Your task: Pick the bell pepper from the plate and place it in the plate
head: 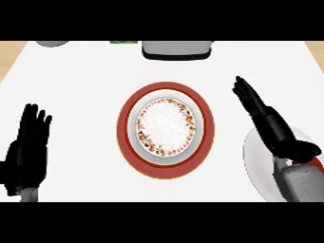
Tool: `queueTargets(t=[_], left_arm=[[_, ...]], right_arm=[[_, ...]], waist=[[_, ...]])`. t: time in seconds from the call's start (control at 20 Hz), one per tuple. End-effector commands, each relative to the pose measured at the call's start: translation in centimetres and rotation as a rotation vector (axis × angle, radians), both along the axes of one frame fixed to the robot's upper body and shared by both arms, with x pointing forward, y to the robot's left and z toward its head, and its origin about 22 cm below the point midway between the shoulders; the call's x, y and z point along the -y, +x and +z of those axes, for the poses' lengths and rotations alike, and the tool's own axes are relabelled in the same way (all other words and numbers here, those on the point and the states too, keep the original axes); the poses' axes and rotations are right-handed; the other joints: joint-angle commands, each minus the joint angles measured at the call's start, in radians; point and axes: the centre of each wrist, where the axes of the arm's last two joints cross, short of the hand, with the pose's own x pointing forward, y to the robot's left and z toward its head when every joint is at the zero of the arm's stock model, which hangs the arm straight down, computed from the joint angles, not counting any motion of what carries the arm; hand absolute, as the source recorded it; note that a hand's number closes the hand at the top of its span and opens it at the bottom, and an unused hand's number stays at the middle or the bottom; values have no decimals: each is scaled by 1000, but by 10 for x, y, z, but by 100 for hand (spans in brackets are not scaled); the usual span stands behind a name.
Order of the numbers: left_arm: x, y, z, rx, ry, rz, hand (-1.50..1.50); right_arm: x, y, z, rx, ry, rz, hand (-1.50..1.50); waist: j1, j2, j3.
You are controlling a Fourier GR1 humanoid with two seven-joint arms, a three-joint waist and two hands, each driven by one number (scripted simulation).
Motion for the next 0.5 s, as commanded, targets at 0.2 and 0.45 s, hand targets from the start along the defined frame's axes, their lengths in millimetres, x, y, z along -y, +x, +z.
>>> queueTargets(t=[0.2,0.45], left_arm=[[-12,31,59,170,327,-207,0],[-18,32,63,124,362,-287,0]], right_arm=[[-47,-35,-4,-16,-101,738,150],[0,-44,10,259,-713,564,150]], waist=[[-20,20,-8],[-74,9,-7]])
